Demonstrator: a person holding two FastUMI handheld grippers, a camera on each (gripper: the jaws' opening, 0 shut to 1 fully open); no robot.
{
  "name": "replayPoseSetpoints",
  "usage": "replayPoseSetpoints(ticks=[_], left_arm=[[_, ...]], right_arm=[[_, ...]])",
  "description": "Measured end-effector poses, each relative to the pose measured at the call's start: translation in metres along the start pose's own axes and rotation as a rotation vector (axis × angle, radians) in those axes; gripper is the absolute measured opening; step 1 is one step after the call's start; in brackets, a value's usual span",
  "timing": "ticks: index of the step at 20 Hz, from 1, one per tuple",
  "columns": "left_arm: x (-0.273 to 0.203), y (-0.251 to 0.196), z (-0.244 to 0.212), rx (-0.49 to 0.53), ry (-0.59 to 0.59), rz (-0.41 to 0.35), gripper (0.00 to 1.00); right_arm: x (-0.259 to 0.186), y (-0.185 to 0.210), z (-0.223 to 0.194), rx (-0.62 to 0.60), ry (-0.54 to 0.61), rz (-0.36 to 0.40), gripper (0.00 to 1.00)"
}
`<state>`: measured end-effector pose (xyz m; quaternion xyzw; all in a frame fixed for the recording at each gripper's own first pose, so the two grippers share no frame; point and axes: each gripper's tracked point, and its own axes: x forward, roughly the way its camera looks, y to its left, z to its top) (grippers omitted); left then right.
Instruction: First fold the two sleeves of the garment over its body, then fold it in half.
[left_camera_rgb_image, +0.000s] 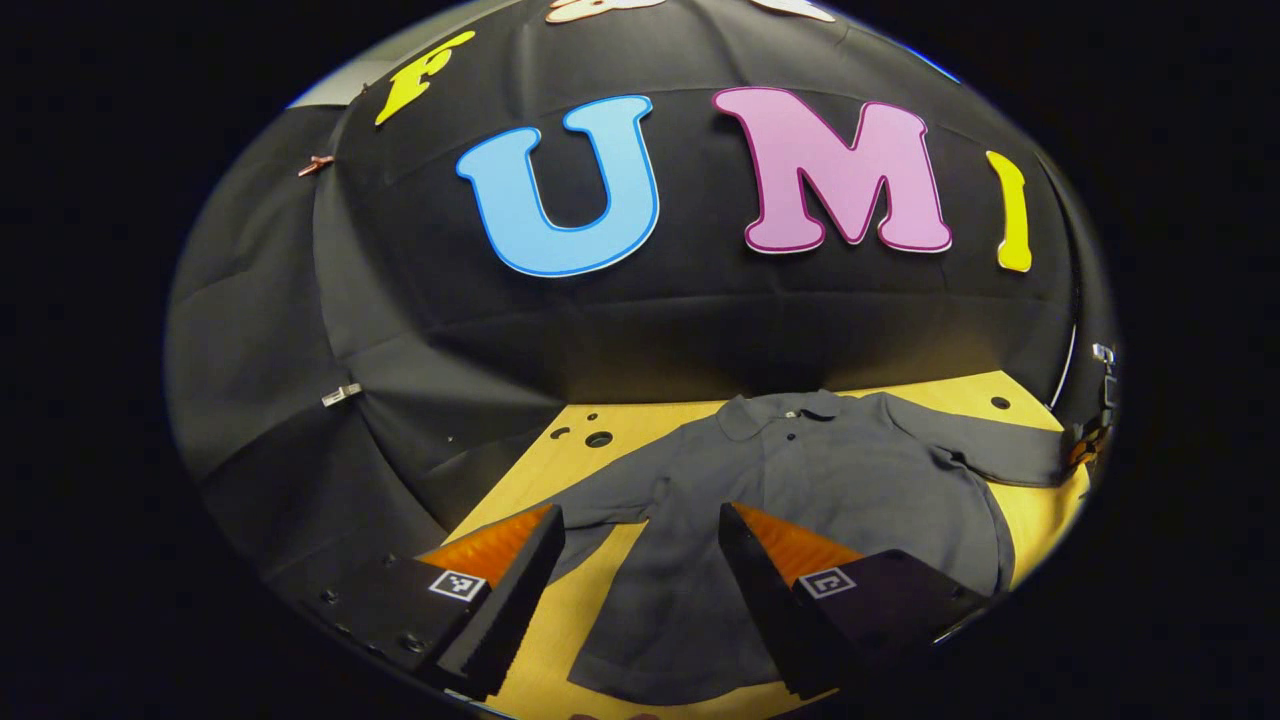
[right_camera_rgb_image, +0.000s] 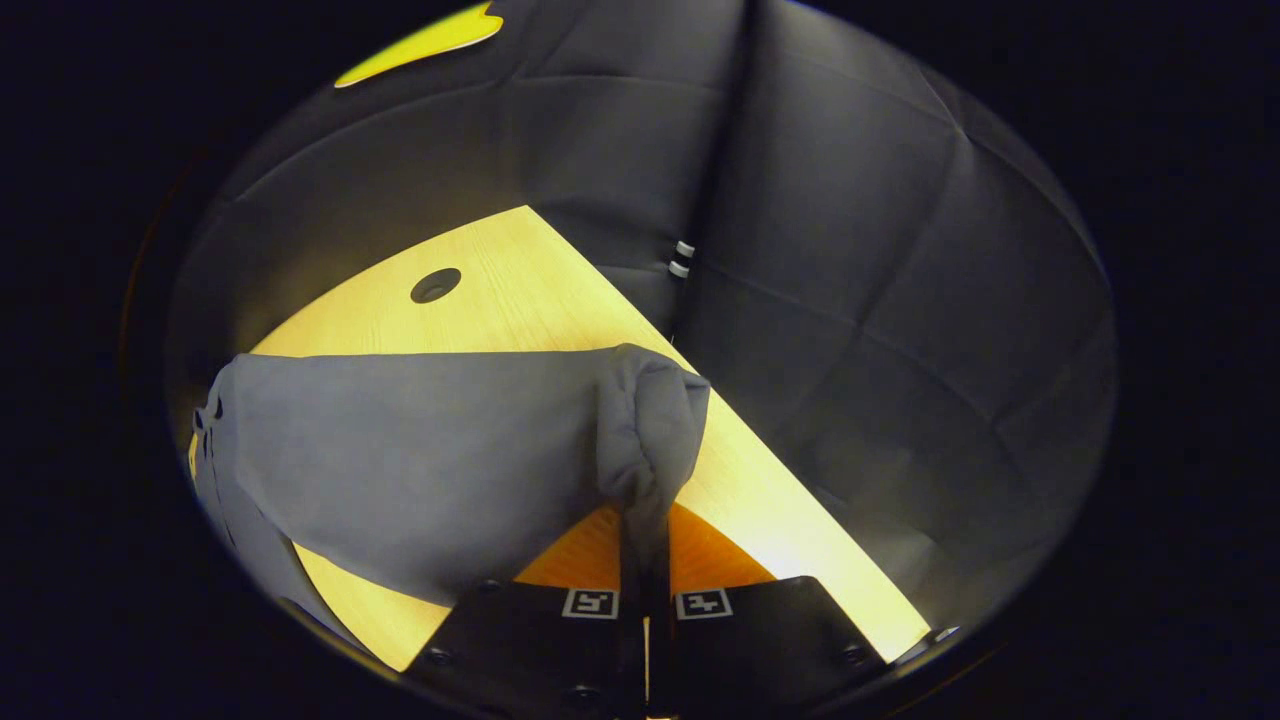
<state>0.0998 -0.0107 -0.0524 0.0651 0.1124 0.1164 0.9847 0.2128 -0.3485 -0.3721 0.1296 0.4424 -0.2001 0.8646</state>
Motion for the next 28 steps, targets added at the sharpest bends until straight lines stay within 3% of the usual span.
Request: replayPoseSetpoints(ticks=[5, 10, 20, 28], left_arm=[[0.000, 0.003, 0.004, -0.005, -0.004, -0.012, 0.98], [-0.004, 0.025, 0.007, -0.017, -0.011, -0.006, 0.98], [-0.013, 0.090, -0.040, -0.168, 0.058, 0.052, 0.98], [-0.012, 0.139, -0.075, -0.229, 0.111, 0.118, 0.98]], right_arm=[[-0.017, 0.008, 0.016, -0.045, -0.033, 0.002, 0.06], [-0.079, 0.051, 0.053, -0.110, -0.120, 0.065, 0.06], [-0.154, 0.212, 0.076, -0.294, -0.221, 0.222, 0.06], [-0.188, 0.356, 0.050, -0.360, -0.213, 0.379, 0.06]])
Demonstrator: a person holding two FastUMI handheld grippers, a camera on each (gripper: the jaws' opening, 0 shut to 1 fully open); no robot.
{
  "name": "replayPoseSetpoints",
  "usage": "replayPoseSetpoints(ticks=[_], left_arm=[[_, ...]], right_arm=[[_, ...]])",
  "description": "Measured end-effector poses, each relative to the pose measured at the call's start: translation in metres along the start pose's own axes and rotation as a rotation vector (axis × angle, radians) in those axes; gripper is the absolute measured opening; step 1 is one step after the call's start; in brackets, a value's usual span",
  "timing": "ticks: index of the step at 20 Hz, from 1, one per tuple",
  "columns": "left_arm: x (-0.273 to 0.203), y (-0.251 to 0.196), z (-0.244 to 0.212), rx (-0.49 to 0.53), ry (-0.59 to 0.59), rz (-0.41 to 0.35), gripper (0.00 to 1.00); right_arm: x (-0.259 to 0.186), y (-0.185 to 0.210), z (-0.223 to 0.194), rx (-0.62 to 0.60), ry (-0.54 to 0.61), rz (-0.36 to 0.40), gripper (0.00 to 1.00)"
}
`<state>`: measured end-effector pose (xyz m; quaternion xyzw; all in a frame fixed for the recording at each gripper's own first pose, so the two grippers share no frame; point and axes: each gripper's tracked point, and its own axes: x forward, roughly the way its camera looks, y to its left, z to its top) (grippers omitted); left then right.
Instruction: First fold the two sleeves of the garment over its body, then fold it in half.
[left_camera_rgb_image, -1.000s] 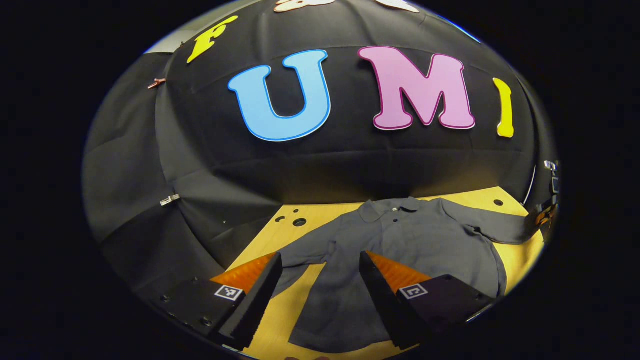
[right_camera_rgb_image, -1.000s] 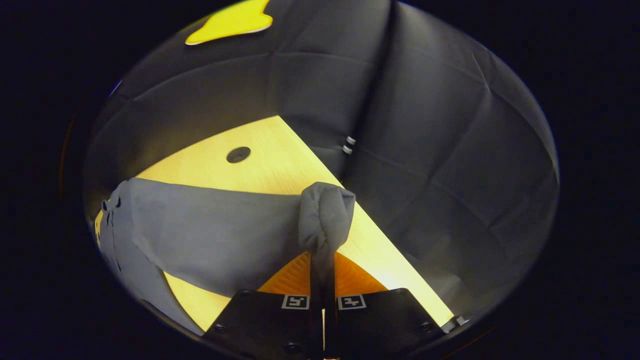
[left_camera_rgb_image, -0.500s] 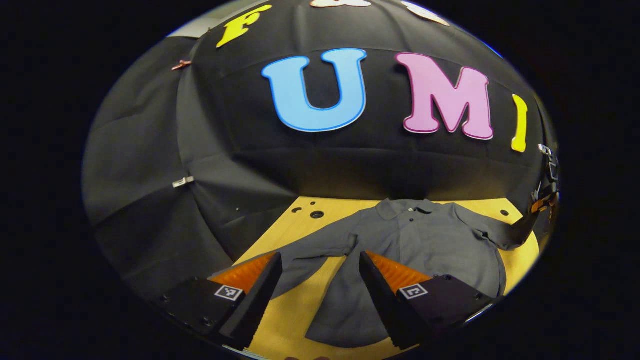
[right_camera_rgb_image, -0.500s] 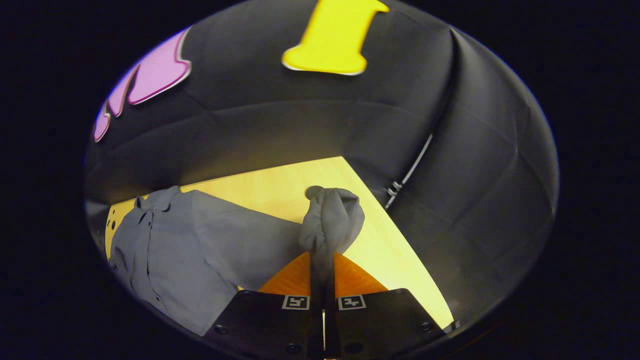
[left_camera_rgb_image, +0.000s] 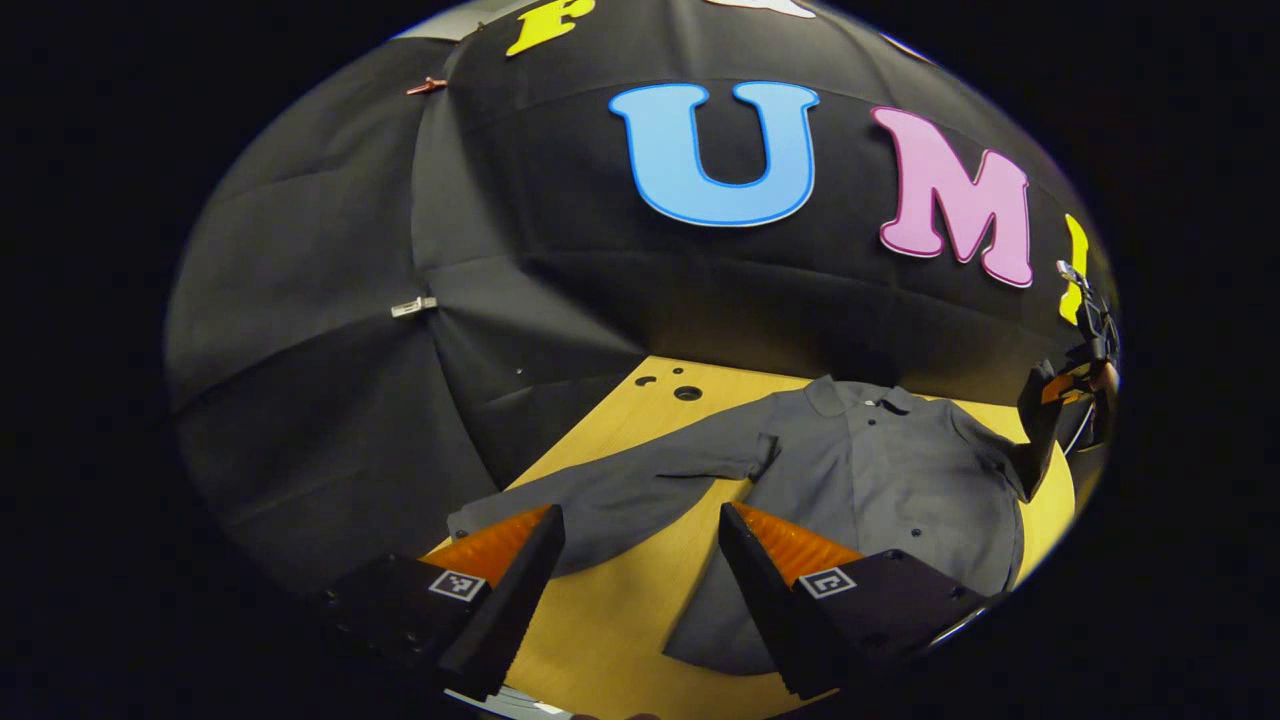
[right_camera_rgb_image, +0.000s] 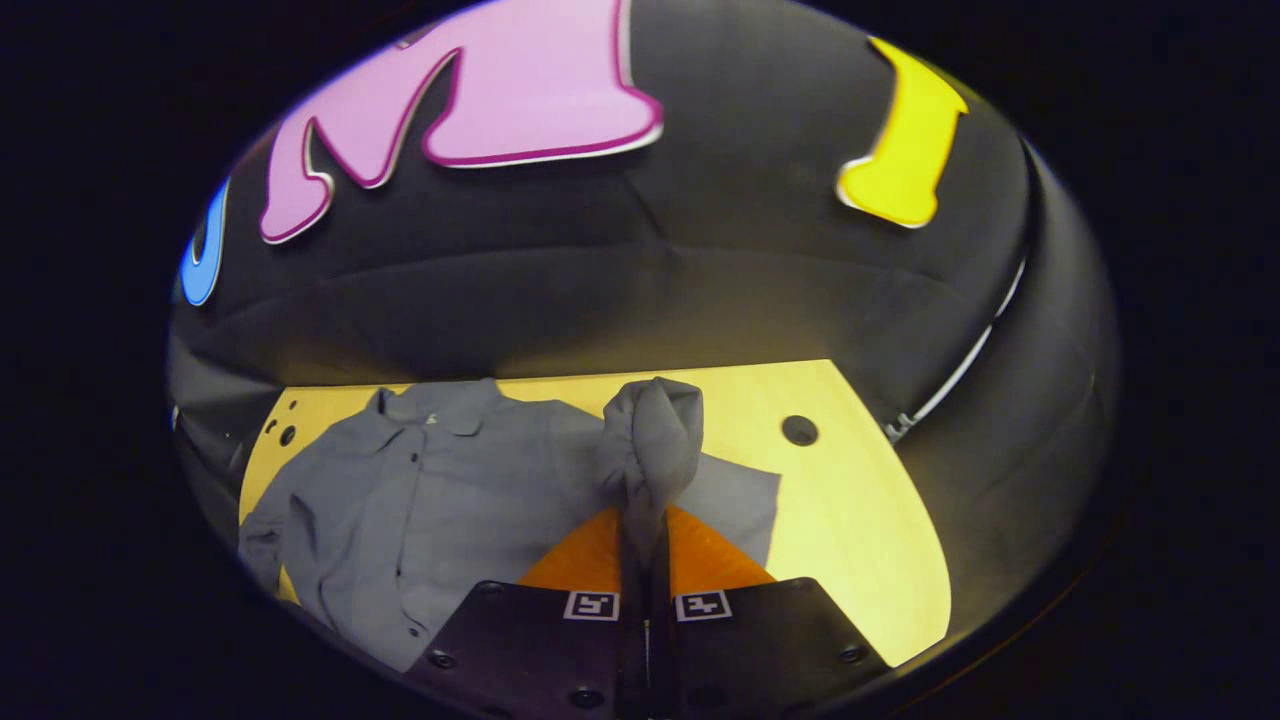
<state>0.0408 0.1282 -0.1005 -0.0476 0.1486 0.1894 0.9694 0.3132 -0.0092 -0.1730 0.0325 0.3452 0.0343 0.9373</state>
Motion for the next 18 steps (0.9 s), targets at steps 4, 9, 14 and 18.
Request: replayPoseSetpoints(ticks=[4, 9, 14, 18], left_arm=[[0.009, 0.027, -0.006, -0.024, 0.016, 0.041, 0.98], [0.019, 0.062, -0.015, -0.060, 0.035, 0.105, 0.98], [0.021, 0.085, -0.035, -0.087, 0.070, 0.149, 0.98], [0.028, 0.103, -0.043, -0.081, 0.079, 0.179, 0.98]], right_arm=[[0.016, 0.077, 0.014, -0.080, -0.012, 0.080, 0.06], [0.031, 0.174, 0.014, -0.159, -0.010, 0.178, 0.06], [0.040, 0.268, -0.007, -0.217, 0.013, 0.281, 0.06], [0.049, 0.340, -0.032, -0.269, 0.024, 0.356, 0.06]])
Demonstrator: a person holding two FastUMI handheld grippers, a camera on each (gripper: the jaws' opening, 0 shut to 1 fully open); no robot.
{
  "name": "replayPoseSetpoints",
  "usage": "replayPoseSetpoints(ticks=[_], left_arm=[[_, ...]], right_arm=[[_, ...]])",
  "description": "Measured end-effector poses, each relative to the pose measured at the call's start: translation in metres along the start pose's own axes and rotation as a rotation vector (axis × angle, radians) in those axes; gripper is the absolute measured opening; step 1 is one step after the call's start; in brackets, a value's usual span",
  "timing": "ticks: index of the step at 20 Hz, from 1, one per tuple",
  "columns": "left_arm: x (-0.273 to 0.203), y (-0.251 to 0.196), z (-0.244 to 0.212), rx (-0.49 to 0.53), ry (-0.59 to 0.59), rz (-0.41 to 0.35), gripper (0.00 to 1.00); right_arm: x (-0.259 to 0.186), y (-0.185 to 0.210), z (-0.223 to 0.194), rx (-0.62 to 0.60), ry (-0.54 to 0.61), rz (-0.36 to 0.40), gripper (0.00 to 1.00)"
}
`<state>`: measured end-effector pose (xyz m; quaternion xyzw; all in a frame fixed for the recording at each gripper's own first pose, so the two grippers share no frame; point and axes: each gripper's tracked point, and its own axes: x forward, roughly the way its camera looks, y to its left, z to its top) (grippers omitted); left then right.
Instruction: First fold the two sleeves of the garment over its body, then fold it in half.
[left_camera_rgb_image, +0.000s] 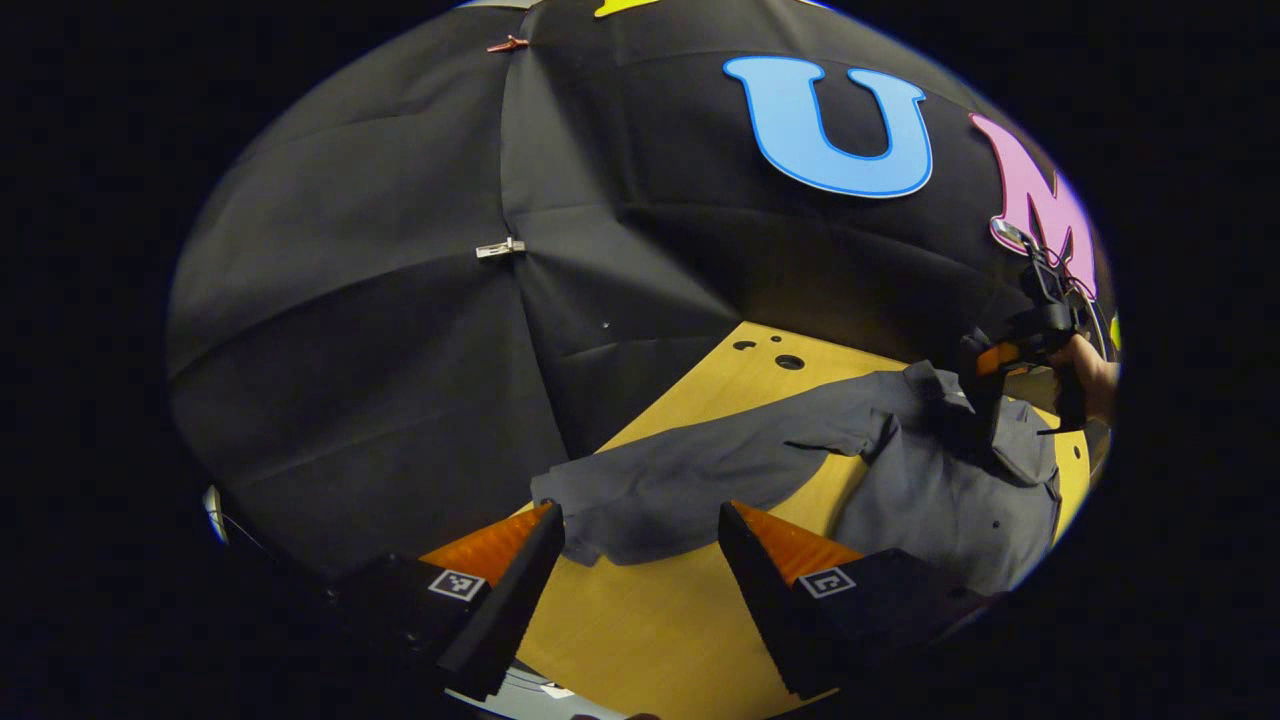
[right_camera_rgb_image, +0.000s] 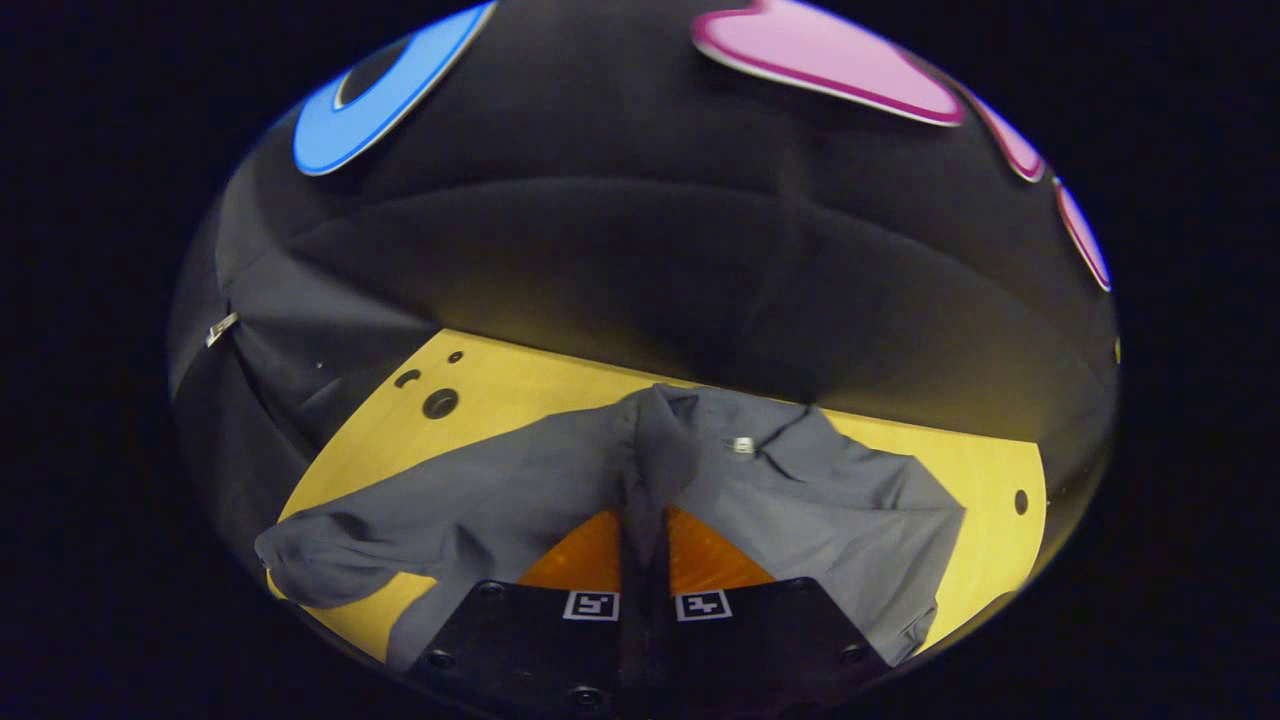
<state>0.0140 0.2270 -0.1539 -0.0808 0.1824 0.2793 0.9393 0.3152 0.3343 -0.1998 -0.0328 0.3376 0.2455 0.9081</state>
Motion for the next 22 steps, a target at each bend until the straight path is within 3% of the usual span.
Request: replayPoseSetpoints(ticks=[6, 8, 9, 10, 11, 12, 13, 15, 17, 22], left_arm=[[0.016, 0.022, -0.005, -0.044, -0.002, 0.041, 0.98], [0.019, 0.029, -0.006, -0.057, -0.007, 0.058, 0.98], [0.021, 0.033, -0.006, -0.062, -0.011, 0.074, 0.98], [0.024, 0.037, -0.005, -0.065, -0.015, 0.085, 0.98], [0.028, 0.039, -0.005, -0.068, -0.016, 0.092, 0.98], [0.031, 0.041, -0.005, -0.076, -0.015, 0.098, 0.98], [0.035, 0.043, -0.007, -0.088, -0.015, 0.102, 0.98], [0.038, 0.048, -0.007, -0.110, -0.014, 0.112, 0.98], [0.041, 0.055, -0.008, -0.121, -0.011, 0.121, 0.98], [0.056, 0.071, -0.020, -0.158, 0.019, 0.135, 0.98]], right_arm=[[0.038, 0.067, -0.028, -0.074, 0.041, 0.052, 0.10], [0.042, 0.075, -0.034, -0.081, 0.052, 0.056, 0.17], [0.043, 0.079, -0.035, -0.087, 0.051, 0.062, 0.30], [0.046, 0.082, -0.037, -0.094, 0.049, 0.064, 0.35], [0.043, 0.085, -0.037, -0.101, 0.047, 0.069, 0.40], [0.040, 0.088, -0.038, -0.102, 0.044, 0.079, 0.36], [0.034, 0.097, -0.038, -0.086, 0.039, 0.112, 0.65], [0.020, 0.107, -0.033, -0.062, 0.013, 0.154, 0.83], [0.007, 0.100, -0.026, -0.055, -0.034, 0.144, 1.00], [-0.049, 0.065, -0.017, -0.038, -0.104, 0.097, 0.99]])
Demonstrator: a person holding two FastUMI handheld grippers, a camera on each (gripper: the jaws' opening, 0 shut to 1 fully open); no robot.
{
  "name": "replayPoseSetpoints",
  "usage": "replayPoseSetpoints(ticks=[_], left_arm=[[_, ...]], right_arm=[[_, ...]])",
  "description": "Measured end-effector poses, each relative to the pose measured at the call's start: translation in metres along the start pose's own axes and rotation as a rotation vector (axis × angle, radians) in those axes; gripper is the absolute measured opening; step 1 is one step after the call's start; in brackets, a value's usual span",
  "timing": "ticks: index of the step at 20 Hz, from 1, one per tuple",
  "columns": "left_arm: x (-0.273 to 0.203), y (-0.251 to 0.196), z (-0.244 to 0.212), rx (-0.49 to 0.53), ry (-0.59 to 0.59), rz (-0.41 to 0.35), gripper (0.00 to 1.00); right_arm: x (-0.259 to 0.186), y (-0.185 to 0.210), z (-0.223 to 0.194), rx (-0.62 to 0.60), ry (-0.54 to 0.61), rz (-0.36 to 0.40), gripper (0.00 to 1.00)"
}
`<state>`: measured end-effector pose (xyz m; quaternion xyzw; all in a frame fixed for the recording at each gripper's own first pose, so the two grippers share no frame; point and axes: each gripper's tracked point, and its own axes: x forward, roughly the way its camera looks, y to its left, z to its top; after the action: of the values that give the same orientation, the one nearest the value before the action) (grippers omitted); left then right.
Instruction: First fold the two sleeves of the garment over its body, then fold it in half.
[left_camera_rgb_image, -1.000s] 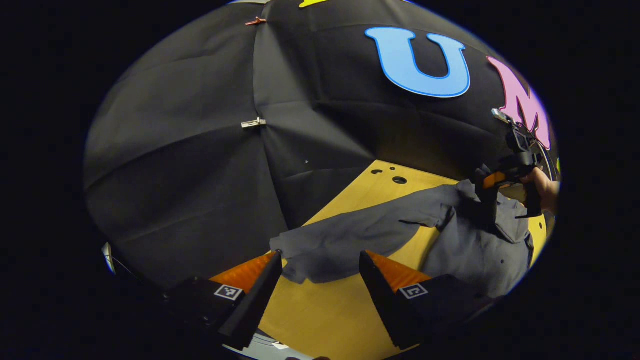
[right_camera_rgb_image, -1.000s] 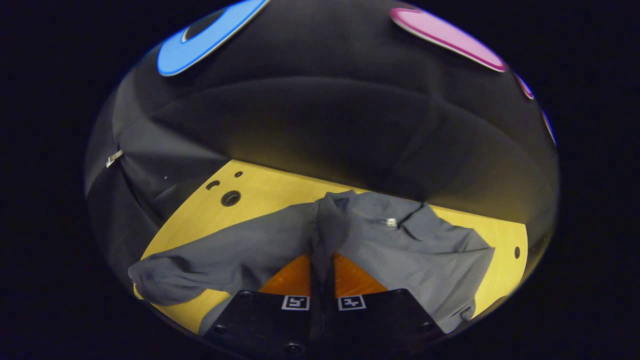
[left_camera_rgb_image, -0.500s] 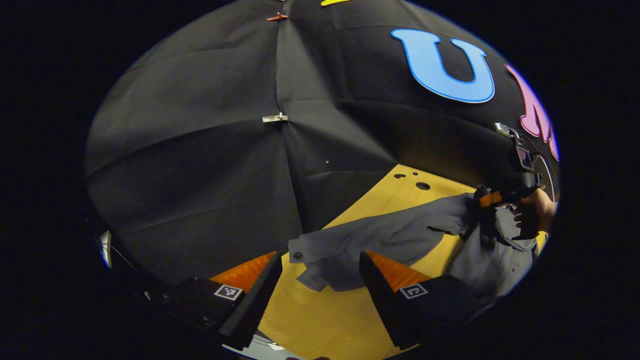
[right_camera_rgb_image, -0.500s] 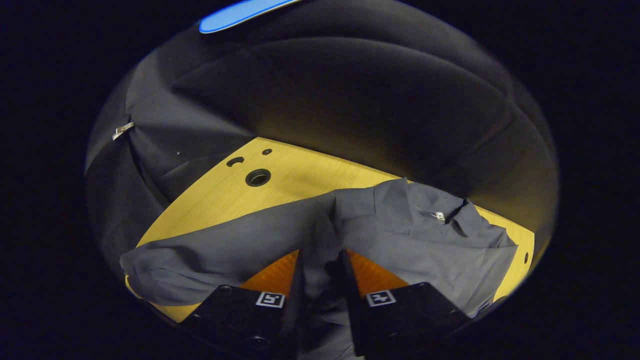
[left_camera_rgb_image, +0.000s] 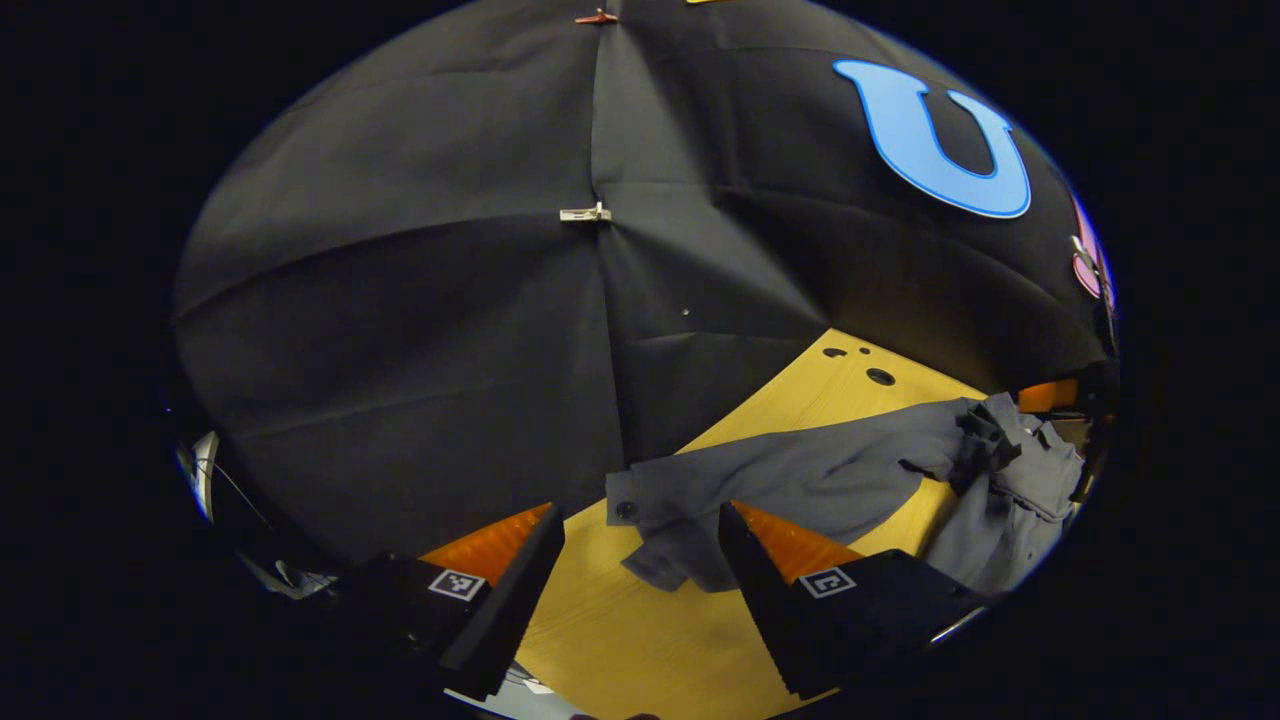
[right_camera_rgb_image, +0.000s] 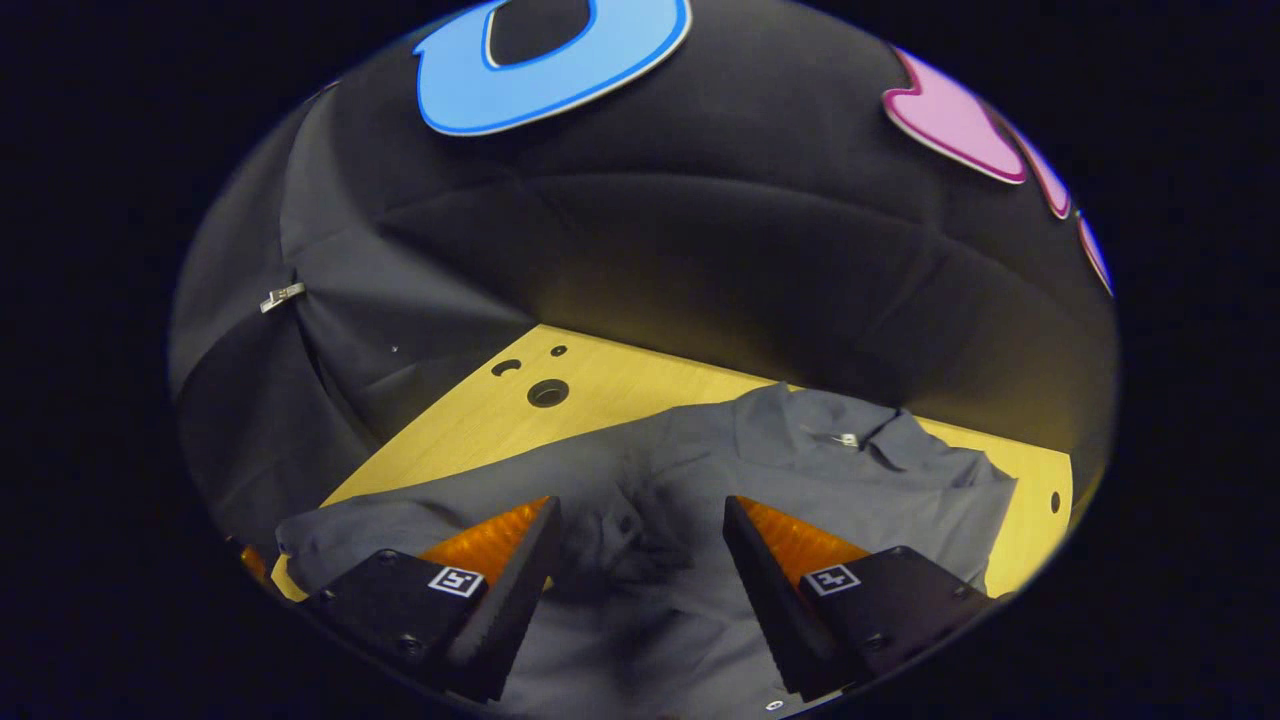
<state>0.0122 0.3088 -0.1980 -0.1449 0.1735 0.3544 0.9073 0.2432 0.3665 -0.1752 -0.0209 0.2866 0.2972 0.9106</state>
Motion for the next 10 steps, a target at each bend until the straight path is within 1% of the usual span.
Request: replayPoseSetpoints(ticks=[4, 10], left_arm=[[0.026, 0.002, -0.008, -0.015, 0.048, 0.010, 0.99], [0.069, -0.015, -0.021, -0.054, 0.125, -0.020, 0.99]], right_arm=[[-0.042, -0.033, -0.002, 0.007, -0.025, -0.039, 0.99], [-0.099, -0.089, -0.010, 0.001, -0.043, -0.136, 0.99]])
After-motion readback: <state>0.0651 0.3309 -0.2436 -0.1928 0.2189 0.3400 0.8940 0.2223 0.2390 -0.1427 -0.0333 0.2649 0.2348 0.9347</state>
